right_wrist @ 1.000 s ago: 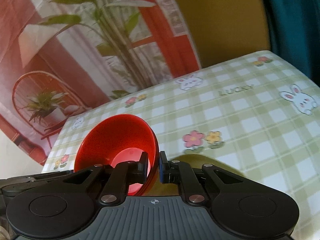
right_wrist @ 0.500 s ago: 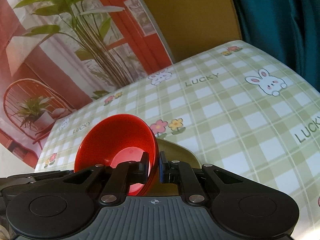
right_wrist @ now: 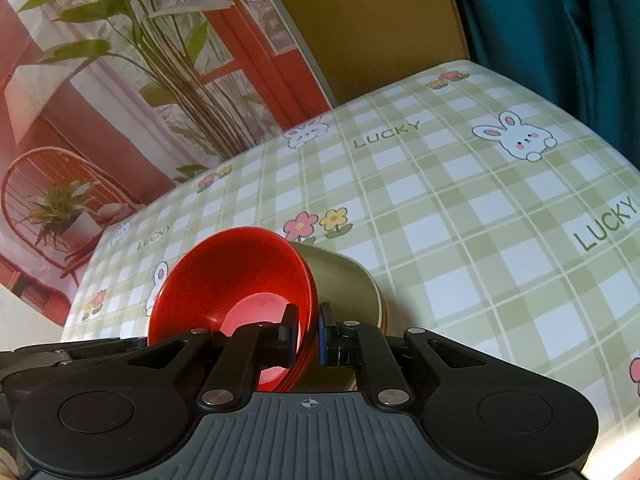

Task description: Organize plates and bowls

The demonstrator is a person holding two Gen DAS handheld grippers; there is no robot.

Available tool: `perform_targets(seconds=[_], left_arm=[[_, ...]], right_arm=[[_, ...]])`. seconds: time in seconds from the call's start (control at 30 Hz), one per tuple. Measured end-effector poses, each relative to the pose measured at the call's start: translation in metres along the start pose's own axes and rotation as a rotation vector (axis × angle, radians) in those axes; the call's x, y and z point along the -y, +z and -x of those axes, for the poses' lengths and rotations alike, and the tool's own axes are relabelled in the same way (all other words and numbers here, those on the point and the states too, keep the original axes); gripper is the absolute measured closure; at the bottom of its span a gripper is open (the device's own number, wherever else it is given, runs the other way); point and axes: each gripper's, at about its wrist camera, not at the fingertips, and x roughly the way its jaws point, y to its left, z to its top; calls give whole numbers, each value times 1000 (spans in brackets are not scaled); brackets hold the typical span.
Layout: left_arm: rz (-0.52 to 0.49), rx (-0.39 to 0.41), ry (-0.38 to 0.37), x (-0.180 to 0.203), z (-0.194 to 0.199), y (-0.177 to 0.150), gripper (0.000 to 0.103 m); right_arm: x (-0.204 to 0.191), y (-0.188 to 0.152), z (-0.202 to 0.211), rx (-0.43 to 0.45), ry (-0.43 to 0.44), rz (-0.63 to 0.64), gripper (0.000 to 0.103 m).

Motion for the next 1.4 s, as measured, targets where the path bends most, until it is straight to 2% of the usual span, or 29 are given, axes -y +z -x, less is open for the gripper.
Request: perform_targets(seconds=[0.53,0.83,0.93,1.07,1.4], left_arm=[[9,-41,-4,-1,-9,-6,85],[3,-64,26,-2,-14,-8,83],[-2,-57,32,-2,-12,-7,80],[-10,-35,33,-2,-7,-6,71],[-13,21,53,-5,11,-3,69]], right_arm=[[3,-7,-5,-34,-15,-3,92],[1,-6,-7,-40,-15,13,92],[0,-7,-7,-40,-16,17,91],[0,-7,-7,-41,-17,21,91],[-4,-4,-5,-29,-34,49,91]])
